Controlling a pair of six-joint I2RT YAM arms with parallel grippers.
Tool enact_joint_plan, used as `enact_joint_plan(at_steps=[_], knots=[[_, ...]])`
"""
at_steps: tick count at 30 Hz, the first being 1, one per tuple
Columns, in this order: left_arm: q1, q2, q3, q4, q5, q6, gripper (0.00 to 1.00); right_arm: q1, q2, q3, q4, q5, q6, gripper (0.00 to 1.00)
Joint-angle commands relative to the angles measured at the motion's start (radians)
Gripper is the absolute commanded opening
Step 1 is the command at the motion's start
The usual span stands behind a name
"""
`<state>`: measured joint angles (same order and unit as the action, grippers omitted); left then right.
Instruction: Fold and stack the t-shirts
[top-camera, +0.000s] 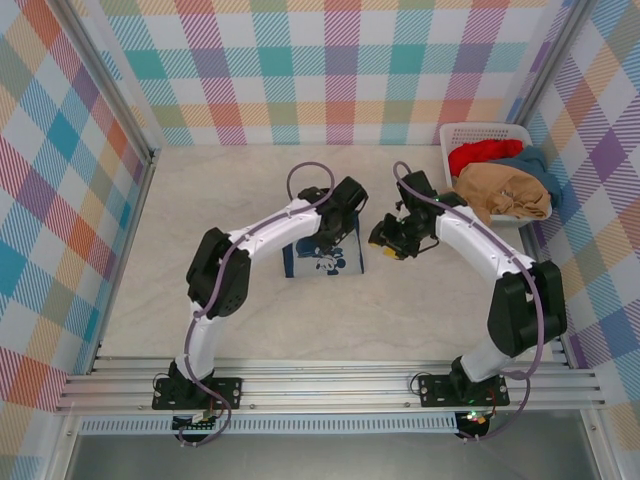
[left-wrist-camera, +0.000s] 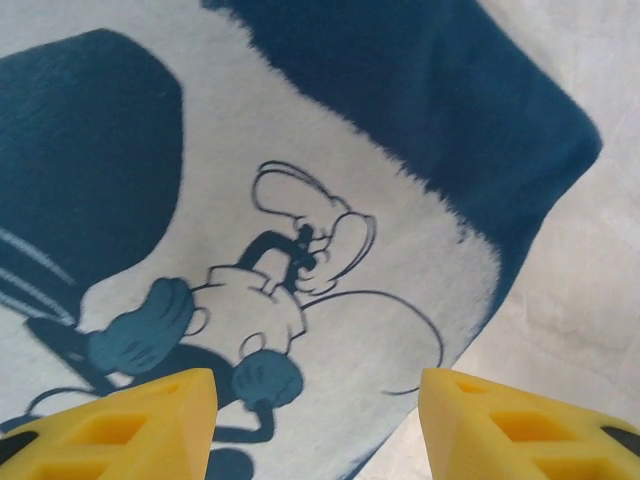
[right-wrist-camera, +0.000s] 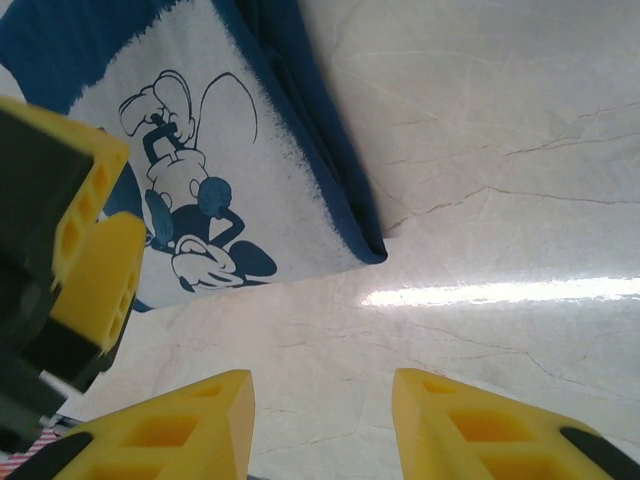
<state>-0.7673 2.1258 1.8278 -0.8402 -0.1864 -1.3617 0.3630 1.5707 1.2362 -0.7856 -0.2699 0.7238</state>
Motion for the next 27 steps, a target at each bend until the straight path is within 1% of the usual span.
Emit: enact_joint_plan(at_steps=[1, 4, 6, 10, 12, 13, 15, 18, 20, 22, 25, 27], knots=[[-0.019, 0.043, -0.027, -0.081, -0.040, -0.033, 0.55, -0.018, -0.036, -0.024, 0.000, -0.025, -0.019, 0.41], [-0.014, 0.076, -0.031, -0.051, -0.050, -0.059, 0.55, -0.030, -0.050, -0.039, 0.002, -0.035, -0.015, 0.41], [-0.001, 0.112, -0.016, -0.056, -0.026, -0.058, 0.55, -0.033, -0.060, -0.049, 0.004, -0.037, -0.011, 0.41], [0.048, 0.149, -0.009, -0.091, -0.022, 0.013, 0.54, -0.032, -0.081, -0.069, 0.003, -0.037, -0.001, 0.41], [0.098, 0.150, -0.037, -0.116, -0.006, 0.058, 0.54, -0.033, -0.092, -0.080, 0.000, -0.037, 0.005, 0.41], [0.126, 0.140, -0.067, -0.104, 0.006, 0.084, 0.54, -0.034, -0.098, -0.085, 0.000, -0.037, 0.006, 0.41], [0.190, 0.109, -0.120, -0.094, -0.005, 0.145, 0.53, -0.033, -0.109, -0.096, -0.002, -0.036, 0.012, 0.41], [0.310, 0.080, -0.140, -0.112, -0.054, 0.309, 0.53, -0.033, -0.122, -0.112, -0.003, -0.037, 0.019, 0.41], [0.397, 0.085, -0.119, -0.136, -0.048, 0.393, 0.53, -0.035, -0.128, -0.123, -0.001, -0.044, 0.025, 0.41], [0.489, 0.098, -0.090, -0.158, -0.026, 0.440, 0.53, -0.035, -0.132, -0.130, 0.003, -0.051, 0.029, 0.41], [0.614, 0.135, -0.035, -0.129, 0.023, 0.521, 0.51, -0.037, -0.135, -0.141, 0.006, -0.057, 0.031, 0.41], [0.677, 0.206, 0.078, -0.136, 0.064, 0.618, 0.49, -0.039, -0.137, -0.145, 0.003, -0.060, 0.032, 0.41]])
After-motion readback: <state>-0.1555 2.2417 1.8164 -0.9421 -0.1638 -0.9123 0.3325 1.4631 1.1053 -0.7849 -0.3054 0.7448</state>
